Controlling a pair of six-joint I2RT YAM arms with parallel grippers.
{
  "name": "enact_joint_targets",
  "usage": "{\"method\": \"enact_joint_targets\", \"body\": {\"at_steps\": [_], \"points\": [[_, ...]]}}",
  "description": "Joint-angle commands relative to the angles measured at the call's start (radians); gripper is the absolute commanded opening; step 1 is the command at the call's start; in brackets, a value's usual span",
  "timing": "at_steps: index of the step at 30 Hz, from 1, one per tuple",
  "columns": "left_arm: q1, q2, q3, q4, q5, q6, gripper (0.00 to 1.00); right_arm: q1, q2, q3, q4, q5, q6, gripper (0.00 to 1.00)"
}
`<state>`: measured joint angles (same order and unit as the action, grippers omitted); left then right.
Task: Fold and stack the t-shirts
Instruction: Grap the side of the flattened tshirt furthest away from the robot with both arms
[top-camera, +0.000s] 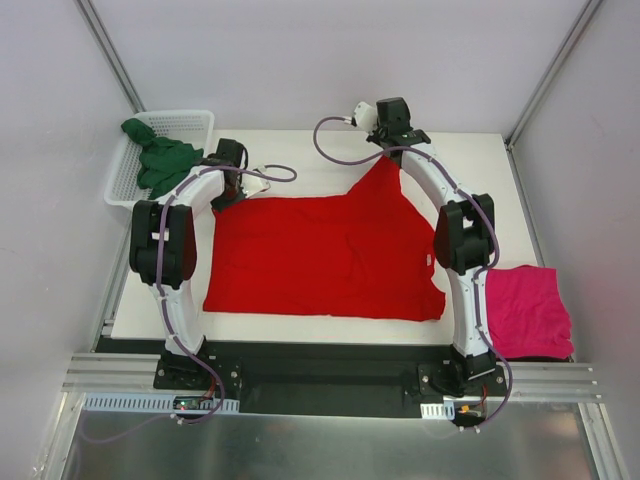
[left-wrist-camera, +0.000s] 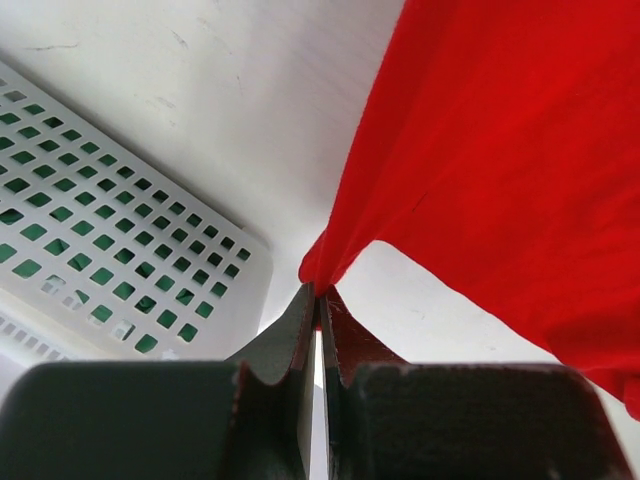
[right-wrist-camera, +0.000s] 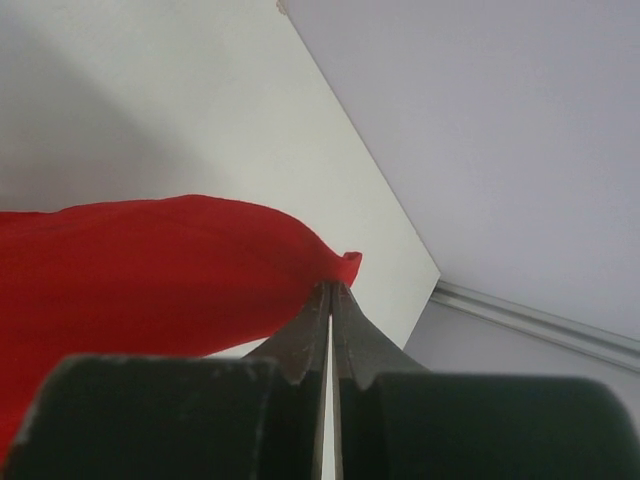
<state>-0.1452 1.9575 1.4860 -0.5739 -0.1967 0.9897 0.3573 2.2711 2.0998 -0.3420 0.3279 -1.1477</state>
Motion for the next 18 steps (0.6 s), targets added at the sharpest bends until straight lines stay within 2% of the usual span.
{"method": "enact_joint_targets", "body": {"at_steps": [1,9,18], "points": [[-0.008,0.001,0.036,0.019,-0.032,0.030,0.00,0.002,-0.096,0.048,0.090,-0.009,-0.044,0.01],[-0.008,-0.002,0.045,0.066,-0.056,0.040,0.00,0.015,-0.122,0.002,0.153,-0.026,-0.079,0.01],[-0.007,0.011,0.076,0.089,-0.073,0.066,0.00,0.020,-0.094,0.049,0.159,-0.038,-0.112,0.01]]}}
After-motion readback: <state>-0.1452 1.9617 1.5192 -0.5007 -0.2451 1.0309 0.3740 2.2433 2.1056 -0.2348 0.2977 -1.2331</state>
